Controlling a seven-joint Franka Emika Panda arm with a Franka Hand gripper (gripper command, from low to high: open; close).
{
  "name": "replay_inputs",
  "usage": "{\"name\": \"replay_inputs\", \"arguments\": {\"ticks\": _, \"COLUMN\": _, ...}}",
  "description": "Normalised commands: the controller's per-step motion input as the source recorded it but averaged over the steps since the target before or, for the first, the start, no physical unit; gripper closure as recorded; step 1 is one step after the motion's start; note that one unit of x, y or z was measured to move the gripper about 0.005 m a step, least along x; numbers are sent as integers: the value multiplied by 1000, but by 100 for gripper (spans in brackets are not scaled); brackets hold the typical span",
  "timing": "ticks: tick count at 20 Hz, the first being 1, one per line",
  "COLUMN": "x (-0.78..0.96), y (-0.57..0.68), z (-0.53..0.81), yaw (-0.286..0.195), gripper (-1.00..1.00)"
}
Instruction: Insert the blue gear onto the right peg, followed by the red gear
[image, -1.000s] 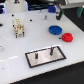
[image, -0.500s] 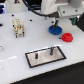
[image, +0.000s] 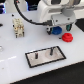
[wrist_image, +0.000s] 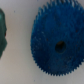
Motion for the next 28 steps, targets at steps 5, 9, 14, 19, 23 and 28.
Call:
{"name": "replay_inputs", "arguments": {"ticks": 5, "x": -565, "y": -170, "z": 24, "yaw": 0, "gripper": -100}}
{"name": "replay_inputs", "arguments": {"ticks": 9, "x": -158, "y": -98, "z": -81, "yaw": 0, "gripper": -100}}
{"name": "replay_inputs", "arguments": {"ticks": 14, "x": -182, "y": -61, "z": -215, "yaw": 0, "gripper": 100}}
{"name": "replay_inputs", "arguments": {"ticks": 19, "x": -175, "y": -55, "z": -244, "yaw": 0, "gripper": 100}}
{"name": "replay_inputs", "arguments": {"ticks": 23, "x": -175, "y": -10, "z": -180, "yaw": 0, "gripper": 100}}
{"name": "replay_inputs", "arguments": {"ticks": 28, "x": -84, "y": -26, "z": -115, "yaw": 0, "gripper": 100}}
